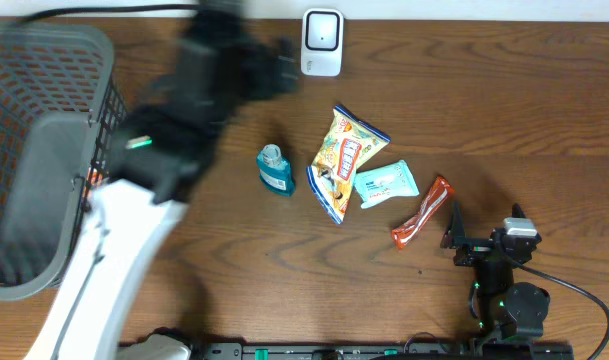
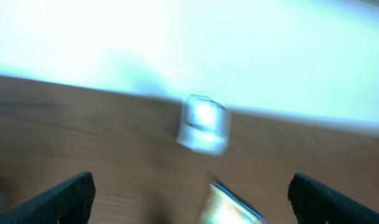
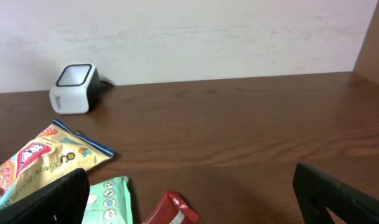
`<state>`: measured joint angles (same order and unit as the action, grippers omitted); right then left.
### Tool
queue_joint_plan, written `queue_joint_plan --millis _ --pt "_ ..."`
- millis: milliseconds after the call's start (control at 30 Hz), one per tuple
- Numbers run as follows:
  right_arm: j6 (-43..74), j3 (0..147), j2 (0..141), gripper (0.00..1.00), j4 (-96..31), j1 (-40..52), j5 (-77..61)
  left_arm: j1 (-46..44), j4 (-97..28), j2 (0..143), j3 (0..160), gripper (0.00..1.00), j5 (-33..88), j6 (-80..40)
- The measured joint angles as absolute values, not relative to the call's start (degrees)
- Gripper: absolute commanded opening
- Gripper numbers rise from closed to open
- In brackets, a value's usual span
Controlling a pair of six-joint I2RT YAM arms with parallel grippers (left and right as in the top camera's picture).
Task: Scan the item barcode
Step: 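Reach into the basket and grasp the orange Kleenex tissue pack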
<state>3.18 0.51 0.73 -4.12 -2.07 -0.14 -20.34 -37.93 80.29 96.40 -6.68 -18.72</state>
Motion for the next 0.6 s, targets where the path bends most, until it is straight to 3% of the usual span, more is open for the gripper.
queue_joint_plan --millis 300,600 --pt "3.2 0.5 0.7 0.99 -4.1 -2.1 -0.1 13.3 -56.1 73.0 96.6 0.98 -10.9 -28.6" --pt "3.2 0.5 0.7 0.99 -4.1 -2.1 -0.1 27.4 -71.4 82.6 93.9 0.98 -10.6 -47.9"
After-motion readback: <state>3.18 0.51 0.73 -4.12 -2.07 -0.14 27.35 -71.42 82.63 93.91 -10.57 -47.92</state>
